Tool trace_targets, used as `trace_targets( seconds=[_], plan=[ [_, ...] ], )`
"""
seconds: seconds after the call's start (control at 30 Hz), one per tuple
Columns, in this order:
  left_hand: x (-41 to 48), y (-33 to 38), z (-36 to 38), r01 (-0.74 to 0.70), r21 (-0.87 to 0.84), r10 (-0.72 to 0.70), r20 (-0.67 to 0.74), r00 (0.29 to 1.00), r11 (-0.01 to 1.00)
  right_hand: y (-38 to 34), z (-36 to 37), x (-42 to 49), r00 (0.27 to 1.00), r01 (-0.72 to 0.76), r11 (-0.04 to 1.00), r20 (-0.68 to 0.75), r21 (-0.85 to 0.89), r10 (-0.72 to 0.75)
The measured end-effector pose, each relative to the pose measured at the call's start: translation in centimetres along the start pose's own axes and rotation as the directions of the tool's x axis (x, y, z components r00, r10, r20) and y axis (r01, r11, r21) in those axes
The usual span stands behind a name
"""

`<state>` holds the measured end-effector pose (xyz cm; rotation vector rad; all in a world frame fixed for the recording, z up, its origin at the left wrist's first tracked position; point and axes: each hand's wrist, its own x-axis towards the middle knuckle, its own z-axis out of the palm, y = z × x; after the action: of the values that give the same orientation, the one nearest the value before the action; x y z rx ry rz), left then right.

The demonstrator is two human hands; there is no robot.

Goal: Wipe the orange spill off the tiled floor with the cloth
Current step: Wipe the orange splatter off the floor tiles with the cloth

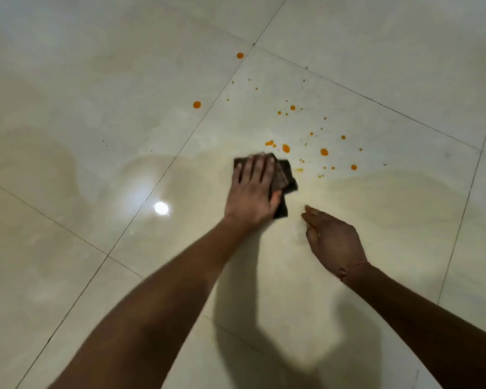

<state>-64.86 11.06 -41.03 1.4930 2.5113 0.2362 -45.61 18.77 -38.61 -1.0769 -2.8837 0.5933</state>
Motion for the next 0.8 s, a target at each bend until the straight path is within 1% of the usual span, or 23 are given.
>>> trace_targets(
  seconds=[0.07,0.1,0.17,0.23,0.33,0.37,0.43,0.5,0.53,0.6,0.63,0.7,0.8],
  plan=[
    [-3.6,-0.2,0.7,-0.157,0.022,0.156,0.053,0.986,0.987,0.4,-0.5,0.2,0.998,-0.03,0.999,0.064,0.021,0.028],
    [-4.5,-1.0,0.5,-0.203,0.037,0.201,0.067,0.977,0.978,0.5,-0.8,0.4,0.994,-0.043,0.998,0.099,0.033,0.04],
    [-4.6,-2.2,0.4,-0.235,0.06,0.232,0.055,0.971,0.97,0.5,-1.3,0.7,0.984,-0.059,0.996,0.173,0.063,0.047],
    [-4.4,-2.5,0.2,-0.211,0.059,0.206,0.088,0.975,0.976,-0.4,-1.9,0.7,0.976,-0.076,0.993,0.213,0.09,0.055],
    [-4.0,-2.1,-0.2,-0.225,0.036,0.218,0.136,0.966,0.974,-1.2,-3.1,1.5,0.988,-0.066,0.987,0.151,0.144,0.044],
    [-3.4,-1.8,-0.4,-0.239,0.001,0.236,0.146,0.961,0.971,-1.5,-3.6,2.0,0.993,-0.042,0.988,0.119,0.148,0.025],
    [-1.6,-1.7,-1.3,-0.254,-0.101,0.267,0.144,0.953,0.962,-2.4,-3.5,3.6,0.997,0.054,0.99,0.041,0.131,-0.059],
    [-0.5,-2.7,-2.5,-0.203,-0.234,0.229,0.087,0.97,0.951,-4.0,-2.2,5.6,0.987,0.147,0.982,0.048,0.117,-0.153],
    [-0.4,-4.1,-2.7,-0.153,-0.25,0.165,0.029,0.986,0.956,-4.9,-0.9,6.8,0.978,0.188,0.977,0.066,0.105,-0.196],
    [-1.7,-7.4,-3.4,0.004,-0.183,-0.014,-0.051,0.999,0.983,-7.2,1.6,8.4,0.957,0.268,0.963,0.103,0.039,-0.271],
    [-2.4,-8.8,-3.6,0.057,-0.143,-0.064,-0.043,0.997,0.988,-8.2,2.5,8.7,0.951,0.289,0.957,0.112,0.003,-0.287],
    [-2.8,-10.2,-3.0,0.103,-0.071,-0.102,0.011,0.995,0.992,-8.1,3.3,8.7,0.948,0.308,0.948,0.111,-0.074,-0.299],
    [-2.2,-10.0,-1.7,0.121,0.01,-0.121,0.027,0.992,0.993,-3.0,2.9,6.8,0.975,0.217,0.969,0.068,-0.119,-0.21]
  ],
)
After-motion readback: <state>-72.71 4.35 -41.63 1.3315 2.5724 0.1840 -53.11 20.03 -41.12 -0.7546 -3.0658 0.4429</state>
